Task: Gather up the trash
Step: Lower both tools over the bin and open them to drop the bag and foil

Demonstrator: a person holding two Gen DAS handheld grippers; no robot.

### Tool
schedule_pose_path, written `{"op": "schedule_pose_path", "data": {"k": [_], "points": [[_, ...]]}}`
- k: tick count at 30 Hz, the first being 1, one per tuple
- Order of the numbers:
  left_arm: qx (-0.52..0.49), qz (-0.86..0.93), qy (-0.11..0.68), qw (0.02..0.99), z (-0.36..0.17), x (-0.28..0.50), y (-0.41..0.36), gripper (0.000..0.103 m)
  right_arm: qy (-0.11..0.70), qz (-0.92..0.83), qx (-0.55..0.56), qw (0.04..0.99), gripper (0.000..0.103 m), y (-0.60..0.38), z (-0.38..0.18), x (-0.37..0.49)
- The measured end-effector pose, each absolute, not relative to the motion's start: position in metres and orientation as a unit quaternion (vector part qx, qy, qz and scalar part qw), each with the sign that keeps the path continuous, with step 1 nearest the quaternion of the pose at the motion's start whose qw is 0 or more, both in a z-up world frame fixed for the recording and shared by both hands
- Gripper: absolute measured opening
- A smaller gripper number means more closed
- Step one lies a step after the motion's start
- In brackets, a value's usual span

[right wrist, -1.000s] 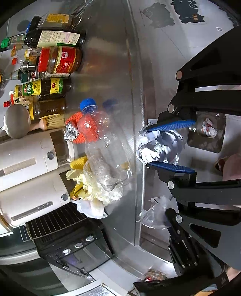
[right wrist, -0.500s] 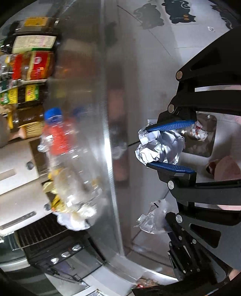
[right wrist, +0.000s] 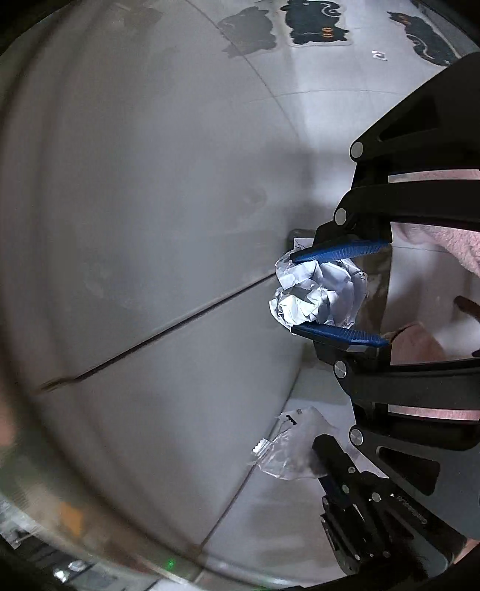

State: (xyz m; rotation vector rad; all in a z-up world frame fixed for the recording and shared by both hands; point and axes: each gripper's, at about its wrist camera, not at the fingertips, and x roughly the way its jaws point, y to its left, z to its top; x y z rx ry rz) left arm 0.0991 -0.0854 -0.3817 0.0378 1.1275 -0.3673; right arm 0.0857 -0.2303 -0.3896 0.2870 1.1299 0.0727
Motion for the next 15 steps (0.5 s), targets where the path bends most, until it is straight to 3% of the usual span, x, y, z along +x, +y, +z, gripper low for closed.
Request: {"op": "schedule_pose_path", "data": {"k": [15], "points": [[0.011,-0.165,0.63,0.759,-0.503,0.117,-0.085,0.012,0.626,0.024,0.135,0.767,0.034,-0.226,-0.503,0.106]]}}
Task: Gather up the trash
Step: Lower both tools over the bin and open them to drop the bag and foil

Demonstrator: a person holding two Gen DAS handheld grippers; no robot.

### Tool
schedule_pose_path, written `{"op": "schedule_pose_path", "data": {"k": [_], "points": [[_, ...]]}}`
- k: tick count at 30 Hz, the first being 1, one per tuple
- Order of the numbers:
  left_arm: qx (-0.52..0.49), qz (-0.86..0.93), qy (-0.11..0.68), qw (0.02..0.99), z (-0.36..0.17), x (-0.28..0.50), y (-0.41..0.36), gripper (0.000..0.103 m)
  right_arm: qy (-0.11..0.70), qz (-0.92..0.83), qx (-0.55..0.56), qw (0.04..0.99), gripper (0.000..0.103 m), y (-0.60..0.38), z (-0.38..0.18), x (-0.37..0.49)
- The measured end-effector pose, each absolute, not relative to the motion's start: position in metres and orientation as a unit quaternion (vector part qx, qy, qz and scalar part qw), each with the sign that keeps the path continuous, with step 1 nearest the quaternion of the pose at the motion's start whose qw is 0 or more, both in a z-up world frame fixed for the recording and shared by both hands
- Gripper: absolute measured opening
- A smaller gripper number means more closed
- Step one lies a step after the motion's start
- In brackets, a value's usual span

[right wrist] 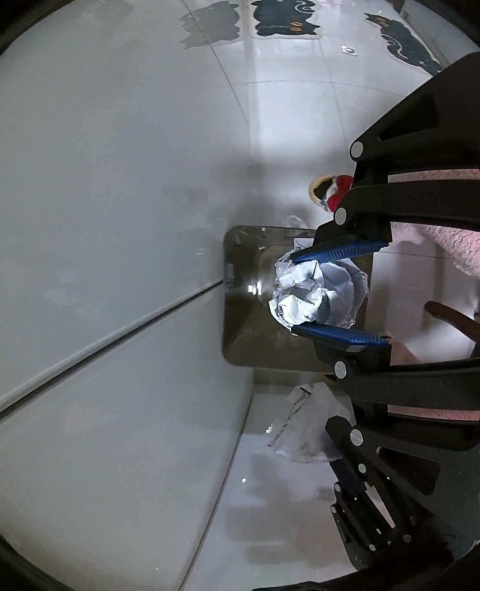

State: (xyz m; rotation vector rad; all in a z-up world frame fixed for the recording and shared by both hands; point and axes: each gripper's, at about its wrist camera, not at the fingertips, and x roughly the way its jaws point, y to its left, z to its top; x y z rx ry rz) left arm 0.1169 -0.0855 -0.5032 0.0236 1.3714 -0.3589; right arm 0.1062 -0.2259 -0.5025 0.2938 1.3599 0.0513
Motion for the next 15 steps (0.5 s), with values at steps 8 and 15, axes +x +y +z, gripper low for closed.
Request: {"op": "schedule_pose_path", "data": {"k": [8,15], "points": [[0.007,-0.166,0.643,0.748,-0.521,0.122,-0.09,0.015,0.641,0.018,0.149,0.753,0.038,-0.223,-0.517,0.12],[0.009,-0.16,0.634,0.757,-0.514,0.118,-0.088,0.046,0.628,0.012,0.15,0.763,0.057,-0.223,-0.503,0.128]]}}
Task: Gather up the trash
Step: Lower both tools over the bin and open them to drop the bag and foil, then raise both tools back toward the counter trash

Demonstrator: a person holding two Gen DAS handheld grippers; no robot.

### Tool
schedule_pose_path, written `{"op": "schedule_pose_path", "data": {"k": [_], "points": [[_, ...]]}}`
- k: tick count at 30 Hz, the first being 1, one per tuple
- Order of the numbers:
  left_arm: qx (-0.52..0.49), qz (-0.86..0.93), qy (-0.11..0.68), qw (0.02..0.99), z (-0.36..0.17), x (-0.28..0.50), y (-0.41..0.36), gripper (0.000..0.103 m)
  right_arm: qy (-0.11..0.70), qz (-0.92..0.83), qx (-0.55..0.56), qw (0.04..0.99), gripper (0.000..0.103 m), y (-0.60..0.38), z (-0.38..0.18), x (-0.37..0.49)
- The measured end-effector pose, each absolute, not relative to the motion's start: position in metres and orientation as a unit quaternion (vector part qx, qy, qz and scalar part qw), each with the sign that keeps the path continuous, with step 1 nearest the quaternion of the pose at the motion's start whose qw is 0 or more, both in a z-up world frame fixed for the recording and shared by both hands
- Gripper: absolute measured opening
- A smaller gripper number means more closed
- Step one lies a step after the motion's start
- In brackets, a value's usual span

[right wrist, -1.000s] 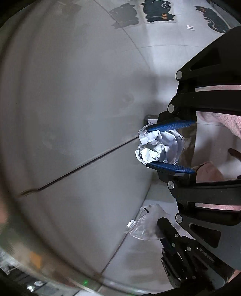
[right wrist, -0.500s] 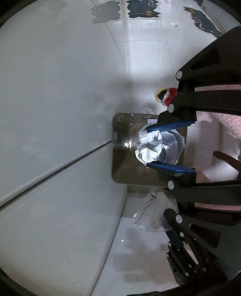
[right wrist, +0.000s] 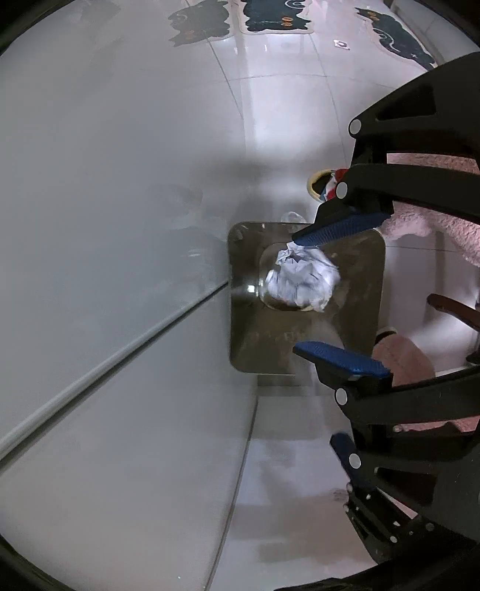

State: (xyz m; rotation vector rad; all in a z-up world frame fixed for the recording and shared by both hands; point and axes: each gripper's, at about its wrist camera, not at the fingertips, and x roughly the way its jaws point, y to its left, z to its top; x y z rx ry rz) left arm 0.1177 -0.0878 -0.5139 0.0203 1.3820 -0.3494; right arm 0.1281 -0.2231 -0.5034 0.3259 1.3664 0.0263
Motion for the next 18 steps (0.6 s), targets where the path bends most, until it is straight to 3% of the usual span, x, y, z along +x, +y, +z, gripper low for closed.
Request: {"op": "schedule_pose_path", "data": {"k": [5,10,13,18], "points": [[0.016,-0.153,0.618,0.771,-0.492,0.114,-0.084,0.06,0.616,0.009,0.148,0.774,0.064,-0.226,-0.488,0.127],[0.023,-0.148,0.594,0.791,-0.461,0.109,-0.076,0.077,0.594,0.004,0.139,0.792,0.089,-0.227,-0.456,0.119],[0.022,-0.143,0.576,0.804,-0.437,0.103,-0.071,0.086,0.576,0.008,0.134,0.806,0.093,-0.229,-0.428,0.112],[0.017,-0.135,0.539,0.831,-0.388,0.091,-0.057,0.091,0.535,0.013,0.133,0.834,0.099,-0.231,-0.377,0.099]]}}
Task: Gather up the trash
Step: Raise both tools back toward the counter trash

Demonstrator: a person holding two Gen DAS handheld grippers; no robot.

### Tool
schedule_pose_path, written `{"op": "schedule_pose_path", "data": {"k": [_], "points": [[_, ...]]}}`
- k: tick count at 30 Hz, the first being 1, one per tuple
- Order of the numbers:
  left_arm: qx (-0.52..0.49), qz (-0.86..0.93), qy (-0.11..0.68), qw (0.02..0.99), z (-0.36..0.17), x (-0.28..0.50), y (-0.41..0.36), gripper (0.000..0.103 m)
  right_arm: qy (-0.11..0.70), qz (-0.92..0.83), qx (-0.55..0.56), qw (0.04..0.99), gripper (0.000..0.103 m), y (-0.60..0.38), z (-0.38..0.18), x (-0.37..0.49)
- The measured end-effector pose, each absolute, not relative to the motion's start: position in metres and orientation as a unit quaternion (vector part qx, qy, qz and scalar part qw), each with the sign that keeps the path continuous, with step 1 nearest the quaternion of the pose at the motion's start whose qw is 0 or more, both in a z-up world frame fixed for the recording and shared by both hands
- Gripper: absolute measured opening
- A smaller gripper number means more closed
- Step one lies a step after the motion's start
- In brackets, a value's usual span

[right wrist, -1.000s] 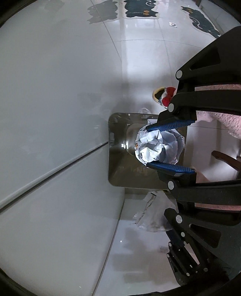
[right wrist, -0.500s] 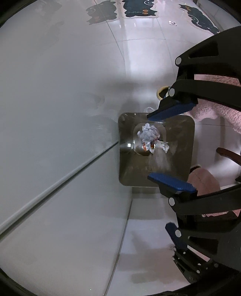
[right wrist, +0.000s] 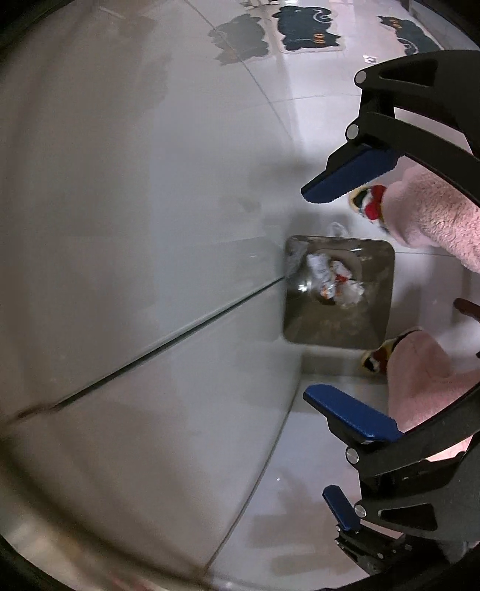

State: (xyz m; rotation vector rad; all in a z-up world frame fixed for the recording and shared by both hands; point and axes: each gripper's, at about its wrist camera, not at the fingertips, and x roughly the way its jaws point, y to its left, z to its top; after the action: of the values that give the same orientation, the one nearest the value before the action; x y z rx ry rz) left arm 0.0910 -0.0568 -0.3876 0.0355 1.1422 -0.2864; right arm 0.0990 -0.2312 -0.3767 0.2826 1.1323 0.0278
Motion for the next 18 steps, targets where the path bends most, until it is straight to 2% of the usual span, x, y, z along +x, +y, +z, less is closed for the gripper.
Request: {"op": "schedule_pose_path", "data": {"k": [11,18], "points": [[0.013,-0.115,0.457,0.882,-0.281,0.076,-0.034,0.092,0.424,0.028,0.123,0.897,0.099,-0.234,-0.239,0.066],[0.022,-0.112,0.401,0.909,-0.217,0.08,-0.027,0.095,0.378,0.017,0.129,0.917,0.099,-0.239,-0.179,0.075]]}}
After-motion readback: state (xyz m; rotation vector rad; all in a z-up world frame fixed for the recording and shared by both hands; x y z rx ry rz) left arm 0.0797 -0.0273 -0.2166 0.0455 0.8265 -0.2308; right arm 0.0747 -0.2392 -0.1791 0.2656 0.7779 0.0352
